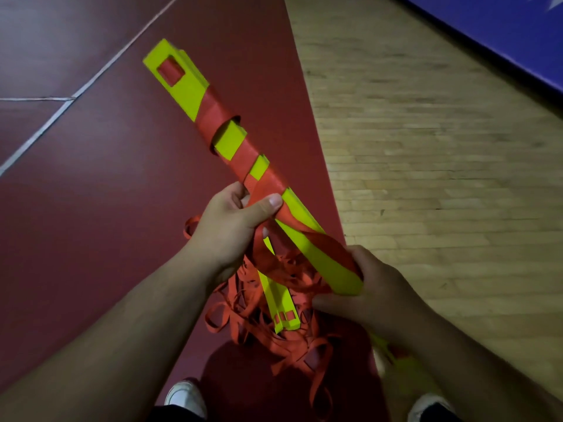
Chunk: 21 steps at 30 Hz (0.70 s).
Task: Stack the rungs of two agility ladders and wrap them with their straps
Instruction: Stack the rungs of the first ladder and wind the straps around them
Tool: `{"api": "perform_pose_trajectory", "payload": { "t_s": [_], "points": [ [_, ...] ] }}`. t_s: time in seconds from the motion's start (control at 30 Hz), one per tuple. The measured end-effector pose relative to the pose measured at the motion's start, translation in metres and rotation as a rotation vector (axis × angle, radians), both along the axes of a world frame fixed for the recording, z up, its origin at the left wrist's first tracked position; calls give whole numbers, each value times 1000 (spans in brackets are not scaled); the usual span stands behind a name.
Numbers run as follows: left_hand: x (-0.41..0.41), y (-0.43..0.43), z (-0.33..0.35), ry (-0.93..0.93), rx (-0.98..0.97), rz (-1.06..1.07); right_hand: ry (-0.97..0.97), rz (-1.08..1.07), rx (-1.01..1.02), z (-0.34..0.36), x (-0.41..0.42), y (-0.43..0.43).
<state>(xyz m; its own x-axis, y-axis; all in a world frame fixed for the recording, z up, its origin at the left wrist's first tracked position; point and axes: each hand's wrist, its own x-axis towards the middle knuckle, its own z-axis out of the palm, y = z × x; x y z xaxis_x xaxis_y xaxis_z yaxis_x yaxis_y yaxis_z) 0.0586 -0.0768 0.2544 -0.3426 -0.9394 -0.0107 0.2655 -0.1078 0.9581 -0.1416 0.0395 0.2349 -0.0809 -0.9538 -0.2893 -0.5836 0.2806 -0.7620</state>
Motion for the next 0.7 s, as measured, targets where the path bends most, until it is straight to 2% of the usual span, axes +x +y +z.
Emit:
{"api": "perform_pose_trajectory", "payload": {
  "t_s": [0.07,0.13,0.27,0.47,0.63,0.7],
  "points": [
    [1,-1,0,-9,-25,6,139,-82,-146,-8,8,1],
    [2,-1,0,16,-49,-40,92,-98,-195,-12,10,1],
    [8,-4,-1,13,-89,-93,-9,-56,-172,-8,3,0],
    [7,-3,-6,-5,-55,-101,-39,-86,-106,-5,0,-1],
    [5,0,-9,-25,55,-166,-230,-23,-10,-3,4,0],
    [6,-1,-10,-29,83,-170,-367,49,66,2,4,0]
  ]
}}
